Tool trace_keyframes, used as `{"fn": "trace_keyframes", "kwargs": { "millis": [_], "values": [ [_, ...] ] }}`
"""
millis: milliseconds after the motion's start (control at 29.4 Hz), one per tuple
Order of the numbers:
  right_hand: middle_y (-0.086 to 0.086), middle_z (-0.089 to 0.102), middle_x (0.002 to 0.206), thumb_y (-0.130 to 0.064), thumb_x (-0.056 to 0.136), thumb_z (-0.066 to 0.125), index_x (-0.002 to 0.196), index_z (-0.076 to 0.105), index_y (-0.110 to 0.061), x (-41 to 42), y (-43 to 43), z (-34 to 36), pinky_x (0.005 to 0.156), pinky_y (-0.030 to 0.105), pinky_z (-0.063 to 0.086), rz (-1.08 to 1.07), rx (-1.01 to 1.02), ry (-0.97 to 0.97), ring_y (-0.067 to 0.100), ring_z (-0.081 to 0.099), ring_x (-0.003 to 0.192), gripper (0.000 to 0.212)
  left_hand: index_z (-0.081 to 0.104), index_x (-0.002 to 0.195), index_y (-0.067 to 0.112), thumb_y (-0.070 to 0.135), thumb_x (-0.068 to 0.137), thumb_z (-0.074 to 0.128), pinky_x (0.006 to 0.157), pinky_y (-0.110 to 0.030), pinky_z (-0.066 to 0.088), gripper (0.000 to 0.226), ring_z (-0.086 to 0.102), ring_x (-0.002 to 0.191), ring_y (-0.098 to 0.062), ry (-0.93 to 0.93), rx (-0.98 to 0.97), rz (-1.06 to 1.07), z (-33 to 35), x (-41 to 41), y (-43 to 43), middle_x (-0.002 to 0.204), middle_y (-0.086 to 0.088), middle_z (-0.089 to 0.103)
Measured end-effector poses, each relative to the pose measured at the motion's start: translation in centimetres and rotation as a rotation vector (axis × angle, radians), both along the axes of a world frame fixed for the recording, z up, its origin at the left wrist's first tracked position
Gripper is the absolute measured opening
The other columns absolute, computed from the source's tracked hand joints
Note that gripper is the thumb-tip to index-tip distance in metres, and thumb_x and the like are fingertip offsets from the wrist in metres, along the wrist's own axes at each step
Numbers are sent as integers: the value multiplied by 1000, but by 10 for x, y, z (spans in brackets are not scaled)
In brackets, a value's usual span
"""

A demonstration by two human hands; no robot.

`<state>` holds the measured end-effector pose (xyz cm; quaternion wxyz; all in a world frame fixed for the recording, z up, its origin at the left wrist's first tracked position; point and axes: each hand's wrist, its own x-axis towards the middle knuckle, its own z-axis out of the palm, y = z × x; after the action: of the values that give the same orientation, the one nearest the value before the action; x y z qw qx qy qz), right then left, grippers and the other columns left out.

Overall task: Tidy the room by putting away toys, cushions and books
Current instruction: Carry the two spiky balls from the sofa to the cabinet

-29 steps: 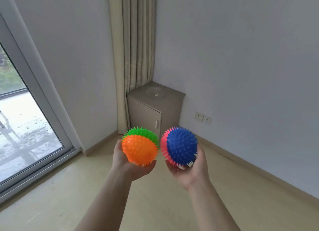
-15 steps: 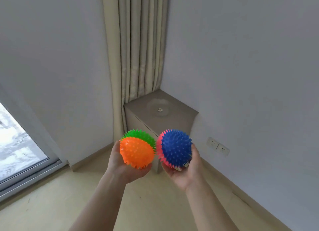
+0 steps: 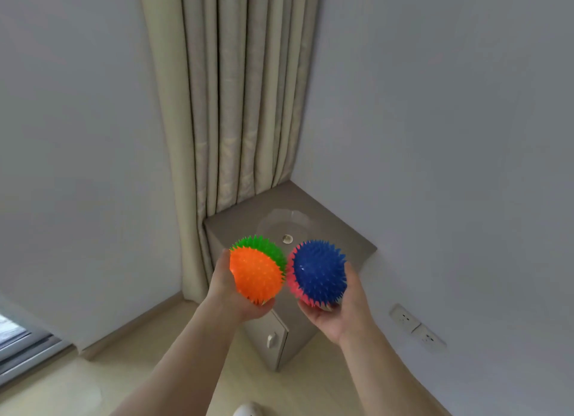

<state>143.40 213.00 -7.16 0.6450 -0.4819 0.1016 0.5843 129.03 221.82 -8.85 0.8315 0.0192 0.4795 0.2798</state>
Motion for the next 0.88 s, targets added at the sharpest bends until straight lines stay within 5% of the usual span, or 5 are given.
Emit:
{"fn": "trace_keyframes", "kwargs": {
  "millis": [272, 408, 611, 781, 883],
  "values": [
    [13, 56, 112, -41, 90, 56, 117, 51, -16, 50, 128, -21, 97, 51, 45, -21, -145, -9, 34, 58, 100, 37, 61, 101, 23, 67, 76, 53, 75, -33, 44, 51, 60, 84, -26, 127, 14, -53, -25, 49, 133, 90, -7, 67],
    [11, 56, 103, -41, 90, 57, 115, 49, -16, 72, 181, -42, 96, 49, 43, 49, -248, -38, 32, 56, 97, 37, 58, 121, 21, 71, 70, 60, 81, -39, 51, 72, 64, 94, -28, 281, 55, -23, -47, 69, 180, 114, -10, 66],
    [12, 53, 128, -42, 86, 63, 129, 45, -20, 117, 256, -81, 75, 42, 48, 248, -375, -132, 34, 58, 97, 51, 39, 136, 24, 56, 77, 65, 58, -31, 46, 72, 58, 94, -28, 580, 59, 82, -76, 107, 236, 127, -9, 56],
    [7, 52, 118, -28, 86, 66, 109, 49, -28, 156, 296, -105, 65, 36, 48, 507, -471, -240, 35, 56, 104, 29, 35, 138, 26, 54, 72, 71, 78, -38, 50, 80, 57, 110, -29, 756, 48, 11, -104, 132, 255, 133, -7, 50],
    [4, 52, 120, -23, 88, 63, 105, 48, -31, 175, 314, -124, 75, 37, 48, 602, -483, -306, 32, 56, 109, 24, 25, 145, 34, 48, 80, 66, 91, -40, 45, 78, 48, 122, -29, 858, 72, -122, -122, 144, 261, 144, -6, 39]
  ]
}}
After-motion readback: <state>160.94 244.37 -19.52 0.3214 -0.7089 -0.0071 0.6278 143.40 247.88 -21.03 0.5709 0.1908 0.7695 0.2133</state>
